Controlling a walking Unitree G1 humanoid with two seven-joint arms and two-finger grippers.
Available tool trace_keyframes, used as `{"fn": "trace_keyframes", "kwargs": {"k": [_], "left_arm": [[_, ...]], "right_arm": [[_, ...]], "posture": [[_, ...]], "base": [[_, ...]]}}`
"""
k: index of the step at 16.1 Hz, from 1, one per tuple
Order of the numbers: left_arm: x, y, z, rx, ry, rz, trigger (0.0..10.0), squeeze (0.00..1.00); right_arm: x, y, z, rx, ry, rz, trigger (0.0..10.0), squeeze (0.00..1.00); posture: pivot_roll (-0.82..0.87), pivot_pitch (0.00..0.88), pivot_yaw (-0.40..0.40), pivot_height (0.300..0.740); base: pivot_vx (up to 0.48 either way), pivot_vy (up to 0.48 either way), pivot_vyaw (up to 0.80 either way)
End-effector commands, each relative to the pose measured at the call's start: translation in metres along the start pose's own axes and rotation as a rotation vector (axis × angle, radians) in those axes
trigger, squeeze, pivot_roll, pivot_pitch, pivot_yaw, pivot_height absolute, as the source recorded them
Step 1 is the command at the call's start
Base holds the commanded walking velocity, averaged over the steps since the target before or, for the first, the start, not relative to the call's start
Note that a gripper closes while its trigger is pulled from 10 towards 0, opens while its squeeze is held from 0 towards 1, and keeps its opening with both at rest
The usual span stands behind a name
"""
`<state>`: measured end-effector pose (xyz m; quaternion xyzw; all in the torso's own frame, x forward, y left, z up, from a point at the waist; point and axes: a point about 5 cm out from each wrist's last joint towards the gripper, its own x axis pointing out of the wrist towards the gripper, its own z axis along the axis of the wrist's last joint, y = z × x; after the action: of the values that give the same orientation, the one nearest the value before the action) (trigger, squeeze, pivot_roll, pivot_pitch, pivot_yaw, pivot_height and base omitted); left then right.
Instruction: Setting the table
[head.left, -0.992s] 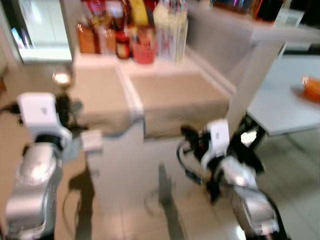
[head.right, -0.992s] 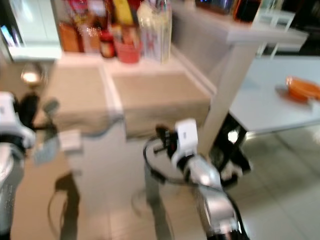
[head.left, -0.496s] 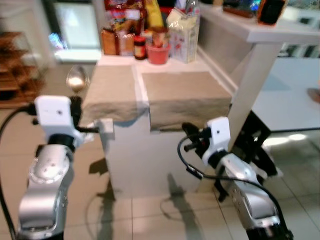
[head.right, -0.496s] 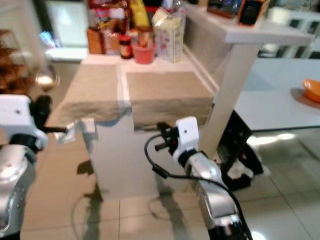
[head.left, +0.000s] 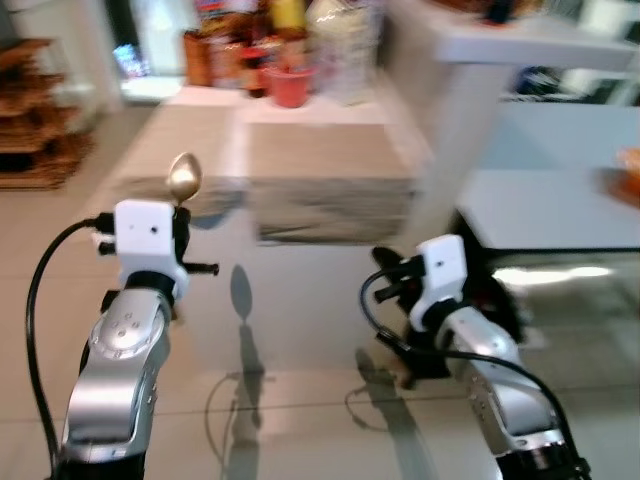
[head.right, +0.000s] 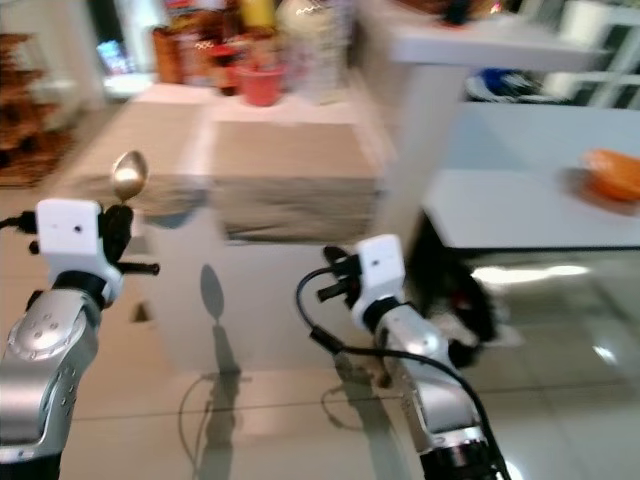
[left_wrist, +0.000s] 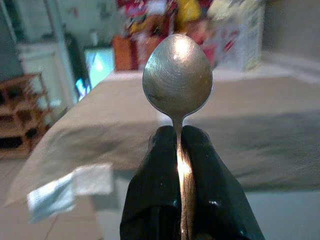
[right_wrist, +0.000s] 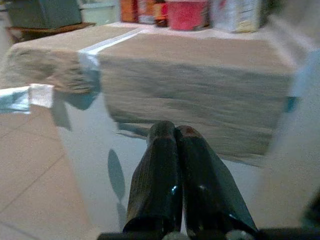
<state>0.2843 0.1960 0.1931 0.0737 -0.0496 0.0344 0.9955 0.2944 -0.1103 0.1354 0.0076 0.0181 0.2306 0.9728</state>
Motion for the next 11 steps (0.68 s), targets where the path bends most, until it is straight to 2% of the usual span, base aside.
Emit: {"fn": "trace_keyframes", "kwargs": {"k": [1, 3, 7, 10, 11], "left_arm": [[0.000, 0.004, -0.002, 0.010, 0.005, 0.017, 0.0, 0.00], [0.001, -0.004, -0.010, -0.011, 0.023, -0.020, 0.0, 0.00], [0.004, -0.013, -0.014, -0.016, 0.031, 0.016, 0.0, 0.00], [0.004, -0.013, -0.022, -0.012, 0.053, 0.036, 0.0, 0.00], [0.004, -0.013, -0.023, -0.006, 0.055, 0.039, 0.0, 0.00]], "right_arm": [[0.002, 0.005, 0.005, -0.009, -0.024, 0.016, 10.0, 0.00], [0.000, 0.007, 0.006, -0.013, -0.029, 0.023, 10.0, 0.00], [0.000, 0.011, 0.005, -0.019, -0.022, 0.060, 10.0, 0.00], [0.001, 0.009, 0.006, -0.033, -0.016, 0.064, 10.0, 0.00], [0.001, 0.008, 0.007, -0.044, -0.016, 0.061, 10.0, 0.00]], "posture": [[0.01, 0.000, -0.004, 0.732], [0.00, 0.000, -0.003, 0.732], [-0.01, 0.000, -0.020, 0.732], [-0.02, 0.000, -0.030, 0.732], [-0.02, 0.000, -0.032, 0.732]], "base": [[0.000, -0.461, 0.00], [0.000, -0.461, 0.00], [0.000, -0.444, 0.00], [0.000, -0.426, 0.00], [0.000, -0.424, 0.77]]}}
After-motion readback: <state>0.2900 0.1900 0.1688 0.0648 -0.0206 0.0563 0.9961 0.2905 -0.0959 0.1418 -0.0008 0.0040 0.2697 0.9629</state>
